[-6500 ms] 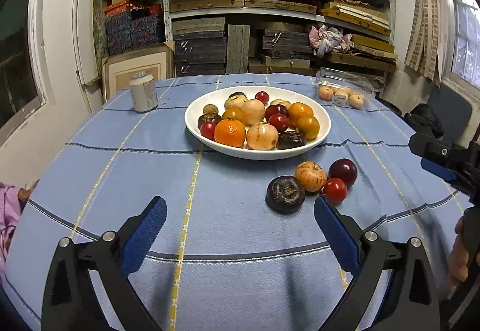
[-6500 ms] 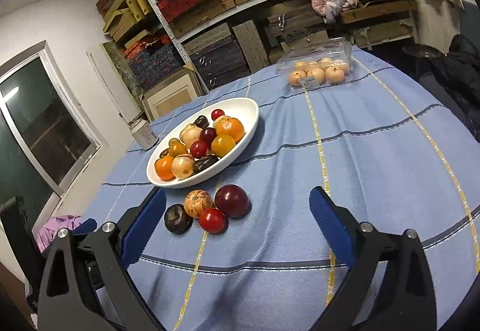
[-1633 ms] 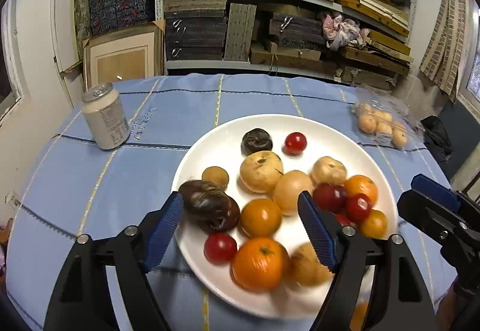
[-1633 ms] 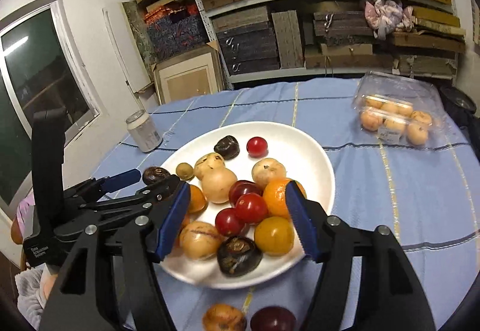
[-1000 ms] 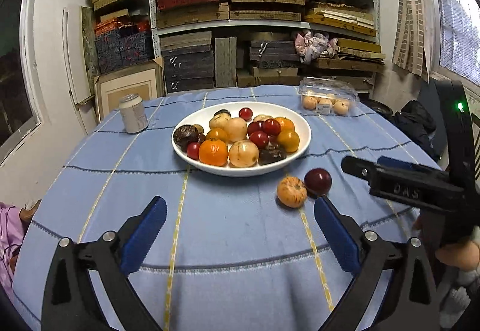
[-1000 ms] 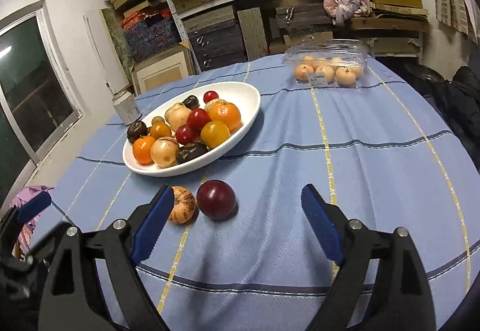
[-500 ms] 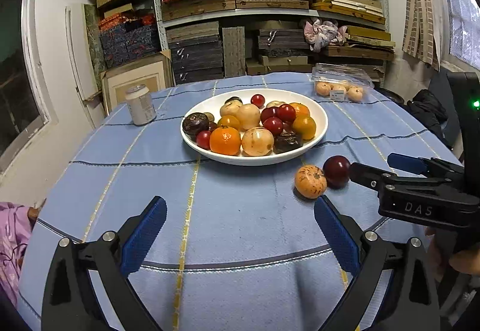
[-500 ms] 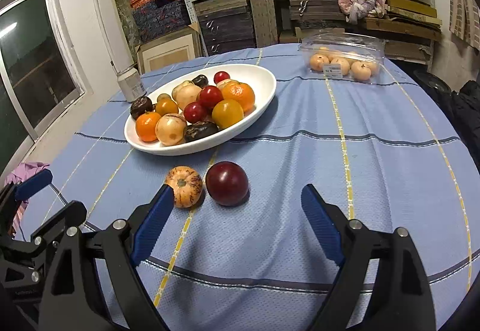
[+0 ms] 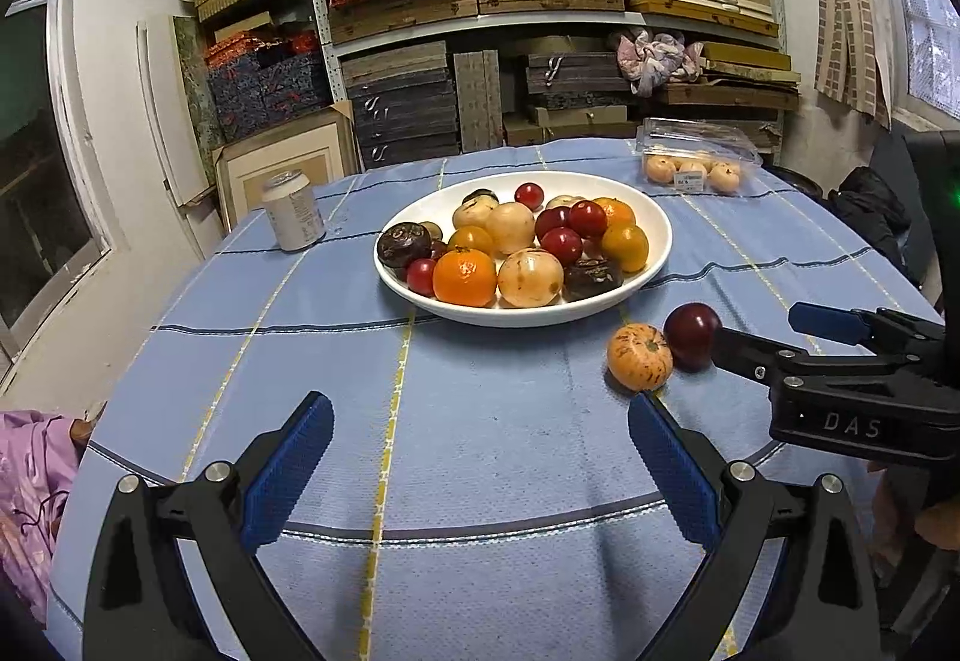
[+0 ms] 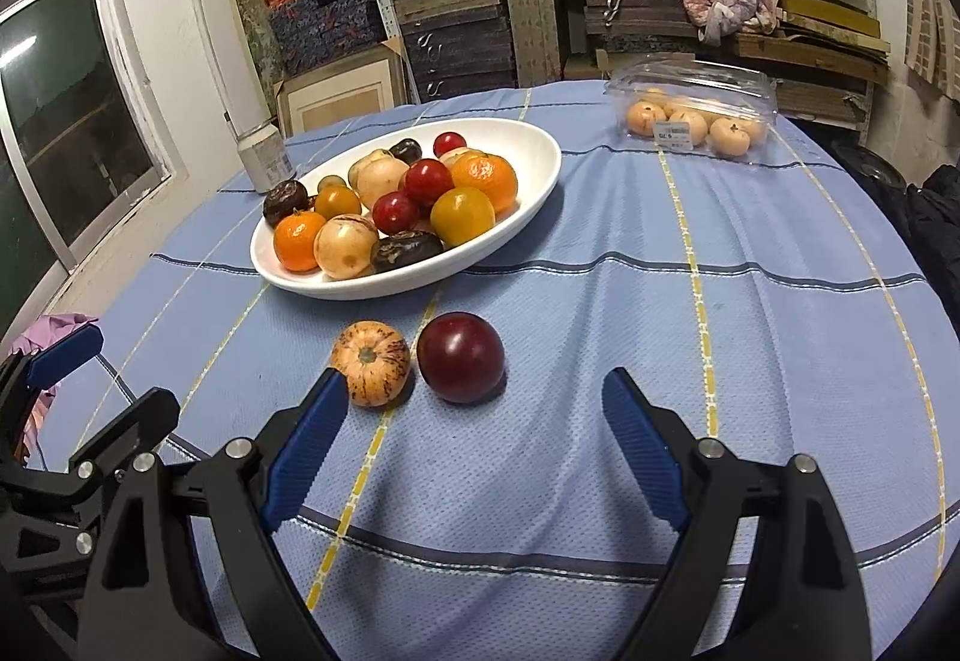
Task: Organize fruits
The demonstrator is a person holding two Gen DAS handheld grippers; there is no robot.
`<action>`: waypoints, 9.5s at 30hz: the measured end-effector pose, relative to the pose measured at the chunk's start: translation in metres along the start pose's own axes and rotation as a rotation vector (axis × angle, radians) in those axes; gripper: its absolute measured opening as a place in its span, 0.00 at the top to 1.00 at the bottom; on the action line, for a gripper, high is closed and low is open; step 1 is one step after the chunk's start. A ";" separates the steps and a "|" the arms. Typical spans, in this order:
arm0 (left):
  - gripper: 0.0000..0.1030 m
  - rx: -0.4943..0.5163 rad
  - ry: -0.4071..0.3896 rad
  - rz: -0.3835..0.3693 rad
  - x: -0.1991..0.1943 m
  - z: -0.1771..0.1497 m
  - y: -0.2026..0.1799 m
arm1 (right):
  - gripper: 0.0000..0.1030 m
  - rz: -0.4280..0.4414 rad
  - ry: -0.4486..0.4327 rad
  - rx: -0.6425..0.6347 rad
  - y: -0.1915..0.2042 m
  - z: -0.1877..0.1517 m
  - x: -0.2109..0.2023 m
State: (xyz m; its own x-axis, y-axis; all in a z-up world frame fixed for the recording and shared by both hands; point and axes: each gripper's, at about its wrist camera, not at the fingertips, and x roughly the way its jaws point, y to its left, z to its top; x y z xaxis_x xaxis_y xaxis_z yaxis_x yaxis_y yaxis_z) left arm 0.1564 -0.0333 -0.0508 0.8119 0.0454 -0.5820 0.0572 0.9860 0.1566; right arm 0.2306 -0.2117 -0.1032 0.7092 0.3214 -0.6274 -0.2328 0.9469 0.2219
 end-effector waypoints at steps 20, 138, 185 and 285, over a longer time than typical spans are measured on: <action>0.04 -0.090 0.144 -0.127 0.055 0.002 0.025 | 0.18 0.008 -0.002 -0.057 0.009 -0.001 0.002; 0.60 0.030 -0.013 -0.104 -0.027 0.003 0.014 | 0.64 0.118 -0.043 0.012 0.036 -0.037 -0.079; 0.60 0.043 0.238 -0.277 0.079 -0.003 0.010 | 0.64 0.129 -0.047 0.004 0.019 0.093 0.018; 0.04 -0.121 0.013 0.023 -0.017 0.032 0.044 | 0.04 -0.069 -0.302 -0.123 0.062 -0.016 -0.062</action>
State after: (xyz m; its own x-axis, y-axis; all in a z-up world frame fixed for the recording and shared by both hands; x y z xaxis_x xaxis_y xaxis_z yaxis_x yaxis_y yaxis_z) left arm 0.1640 0.0038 -0.0085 0.8045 0.0694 -0.5898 -0.0327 0.9968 0.0726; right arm 0.1618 -0.1726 -0.0623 0.8873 0.2557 -0.3838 -0.2425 0.9666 0.0834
